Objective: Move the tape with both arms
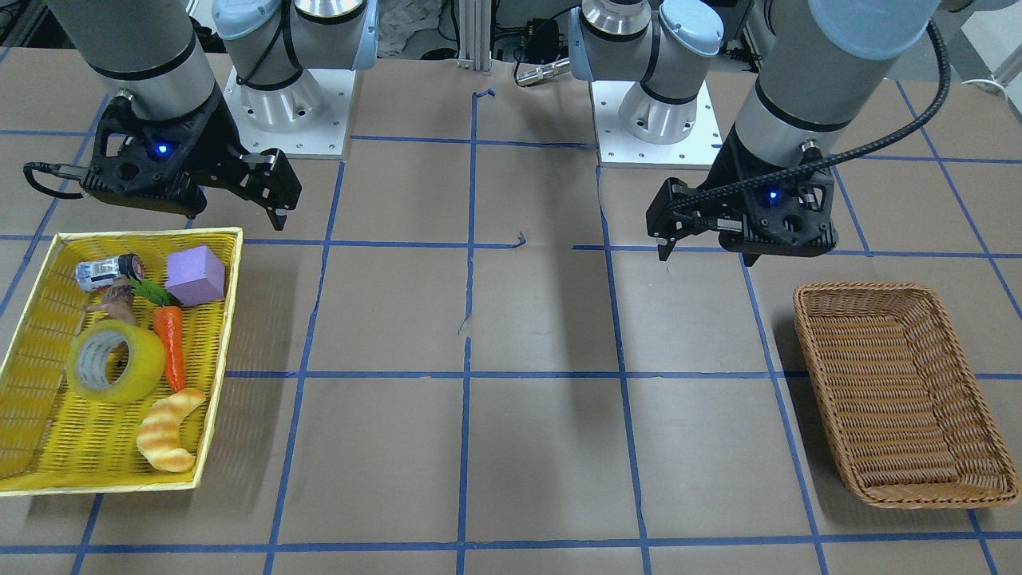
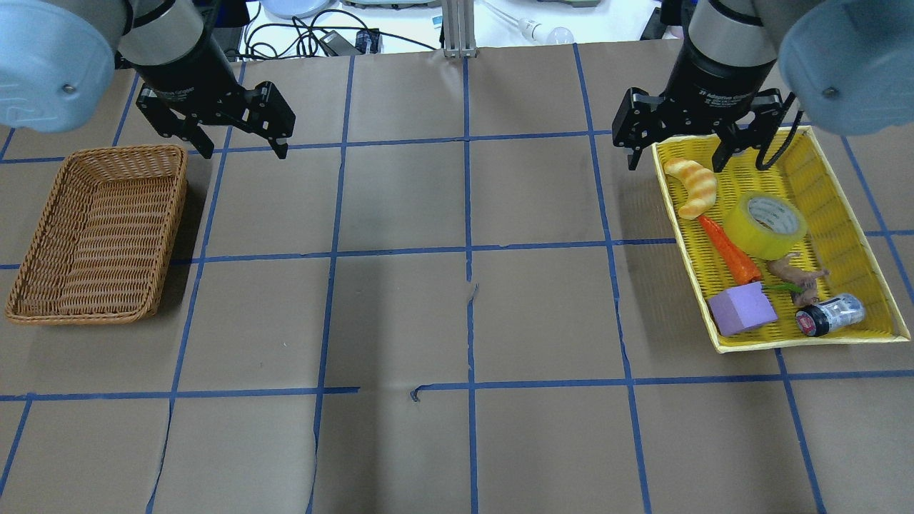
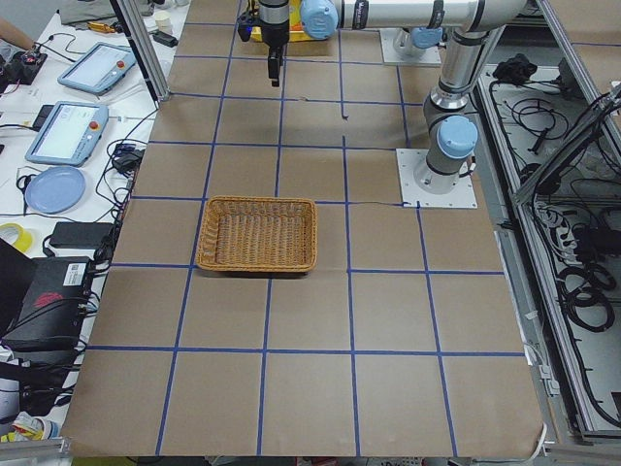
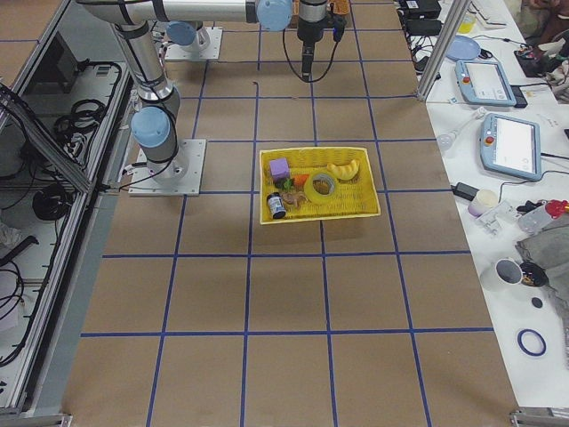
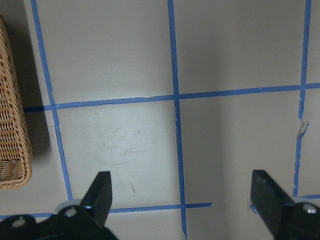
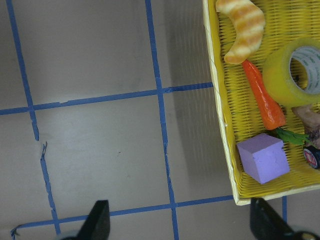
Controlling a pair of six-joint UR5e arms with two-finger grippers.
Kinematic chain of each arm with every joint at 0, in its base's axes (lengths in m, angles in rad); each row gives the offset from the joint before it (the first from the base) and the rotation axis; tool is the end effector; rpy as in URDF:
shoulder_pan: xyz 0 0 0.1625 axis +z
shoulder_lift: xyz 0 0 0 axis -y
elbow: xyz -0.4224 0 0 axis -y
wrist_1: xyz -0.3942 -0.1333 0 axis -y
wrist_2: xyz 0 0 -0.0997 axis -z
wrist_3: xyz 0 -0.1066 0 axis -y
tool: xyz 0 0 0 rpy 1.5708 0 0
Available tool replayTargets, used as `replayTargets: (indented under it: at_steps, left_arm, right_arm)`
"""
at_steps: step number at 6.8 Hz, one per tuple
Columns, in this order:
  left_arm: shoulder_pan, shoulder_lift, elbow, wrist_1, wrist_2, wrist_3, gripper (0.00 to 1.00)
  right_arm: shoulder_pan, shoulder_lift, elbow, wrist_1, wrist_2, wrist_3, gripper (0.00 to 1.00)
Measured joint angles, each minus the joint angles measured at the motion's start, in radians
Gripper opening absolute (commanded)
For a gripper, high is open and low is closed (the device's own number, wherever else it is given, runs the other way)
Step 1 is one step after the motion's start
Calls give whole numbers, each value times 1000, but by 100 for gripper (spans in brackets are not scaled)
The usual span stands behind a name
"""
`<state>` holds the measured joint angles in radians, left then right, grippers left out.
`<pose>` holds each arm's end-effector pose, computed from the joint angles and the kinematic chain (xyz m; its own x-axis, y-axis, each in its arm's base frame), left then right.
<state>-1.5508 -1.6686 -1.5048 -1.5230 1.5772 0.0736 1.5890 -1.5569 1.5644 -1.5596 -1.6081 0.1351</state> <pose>-0.1219 -0.5392 0.4654 -0.9985 0.0535 -0.0076 0.0536 0.9984 -0.0155 0.1384 -0.4953 0.4735 -0.9925 0.1159 0.0395 0.1165 0.9931 0.0135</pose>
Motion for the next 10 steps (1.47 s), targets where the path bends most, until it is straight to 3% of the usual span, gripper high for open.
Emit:
replayTargets:
  at_steps: [2, 10]
  left_arm:
    - [0, 1, 0, 0, 1, 0, 96]
    - [23, 11, 19, -11, 15, 10, 100]
  right_arm:
    - [-5, -10, -1, 12, 24, -11, 100]
    - [-8, -9, -10, 5, 30, -13, 100]
